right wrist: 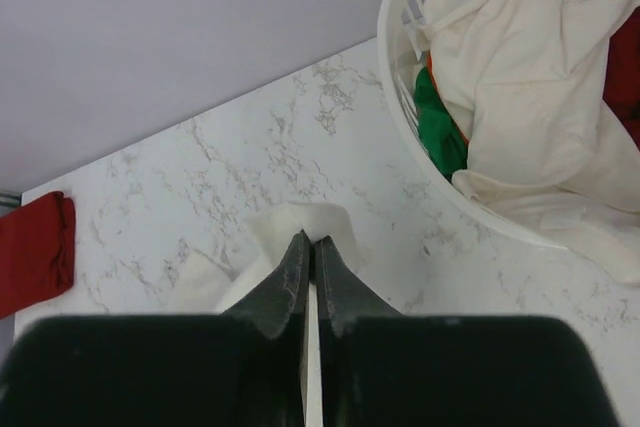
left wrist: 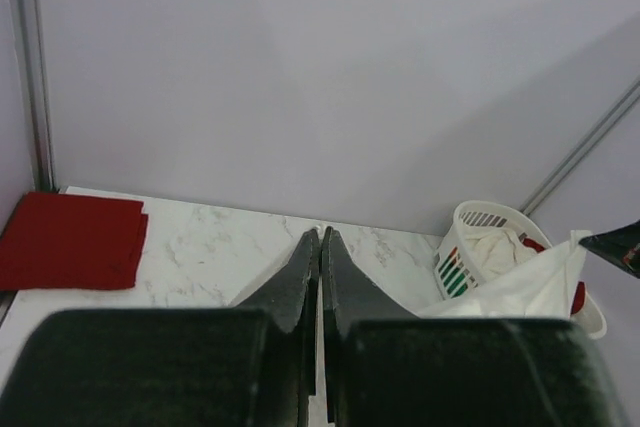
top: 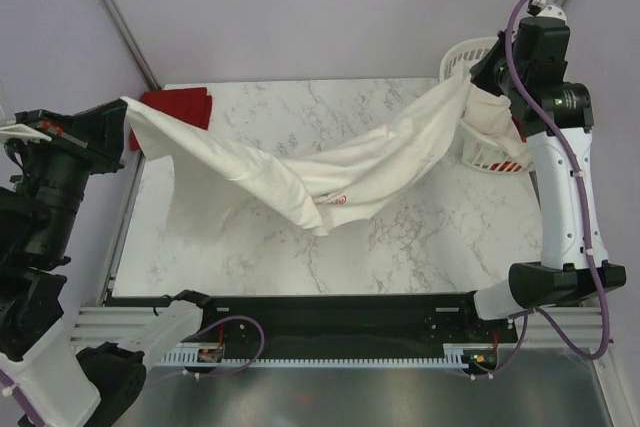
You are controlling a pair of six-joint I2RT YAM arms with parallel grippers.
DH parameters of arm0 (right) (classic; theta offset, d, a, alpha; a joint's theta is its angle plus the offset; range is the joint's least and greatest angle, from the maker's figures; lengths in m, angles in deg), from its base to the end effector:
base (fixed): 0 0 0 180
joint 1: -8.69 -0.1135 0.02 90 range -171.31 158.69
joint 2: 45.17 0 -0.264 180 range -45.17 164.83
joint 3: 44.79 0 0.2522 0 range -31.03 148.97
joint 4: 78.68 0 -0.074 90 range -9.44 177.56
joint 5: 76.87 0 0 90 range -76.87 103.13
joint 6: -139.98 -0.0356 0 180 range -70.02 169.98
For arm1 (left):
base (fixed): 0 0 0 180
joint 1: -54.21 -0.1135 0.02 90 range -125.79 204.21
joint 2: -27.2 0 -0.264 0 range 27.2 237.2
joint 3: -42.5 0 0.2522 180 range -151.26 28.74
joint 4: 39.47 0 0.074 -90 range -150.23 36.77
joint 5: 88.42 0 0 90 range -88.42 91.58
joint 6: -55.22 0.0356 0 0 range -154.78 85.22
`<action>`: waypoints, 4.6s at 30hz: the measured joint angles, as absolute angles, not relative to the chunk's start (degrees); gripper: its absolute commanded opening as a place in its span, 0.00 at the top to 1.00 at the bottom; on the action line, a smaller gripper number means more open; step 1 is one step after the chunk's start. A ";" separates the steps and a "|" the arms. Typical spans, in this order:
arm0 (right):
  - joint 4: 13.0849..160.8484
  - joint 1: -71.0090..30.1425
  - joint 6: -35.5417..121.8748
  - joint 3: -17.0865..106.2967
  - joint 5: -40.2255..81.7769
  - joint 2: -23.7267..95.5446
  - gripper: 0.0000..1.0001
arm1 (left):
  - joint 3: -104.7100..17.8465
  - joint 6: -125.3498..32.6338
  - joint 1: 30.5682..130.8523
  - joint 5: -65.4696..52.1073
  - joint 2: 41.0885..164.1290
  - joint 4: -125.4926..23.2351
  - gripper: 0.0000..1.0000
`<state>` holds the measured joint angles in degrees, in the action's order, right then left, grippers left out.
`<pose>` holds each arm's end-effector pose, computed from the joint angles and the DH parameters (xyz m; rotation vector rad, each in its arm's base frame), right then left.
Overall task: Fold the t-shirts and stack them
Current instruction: Flatten the tshirt out
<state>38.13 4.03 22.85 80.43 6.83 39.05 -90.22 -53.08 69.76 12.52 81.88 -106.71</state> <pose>0.2844 0.0193 0.5003 0.4537 1.9113 0.2574 0.0275 -0.0006 0.5960 -0.1936 1.3816 -0.3607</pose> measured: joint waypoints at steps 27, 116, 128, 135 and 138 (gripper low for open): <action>56.40 -16.23 21.34 52.13 32.99 30.64 0.05 | -43.73 -65.08 73.35 -10.54 82.60 -101.07 0.98; 161.06 -27.69 -44.87 29.48 67.33 58.66 0.02 | -56.87 -58.98 74.99 -11.44 89.05 -96.69 0.98; 100.01 -35.12 16.62 45.48 50.17 45.92 0.02 | -55.88 -58.88 74.99 -11.00 90.45 -96.43 0.98; 83.84 -34.86 28.97 50.27 39.75 55.18 0.02 | -55.88 -58.46 74.99 -12.29 90.29 -96.43 0.98; 80.91 -34.94 31.11 50.88 38.19 56.39 0.12 | -55.88 -58.24 74.99 -12.51 89.92 -96.61 0.98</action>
<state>80.91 -34.94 31.11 50.88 38.19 56.39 -55.88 -58.24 74.99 -12.51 89.92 -96.61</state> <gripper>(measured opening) 0.960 0.031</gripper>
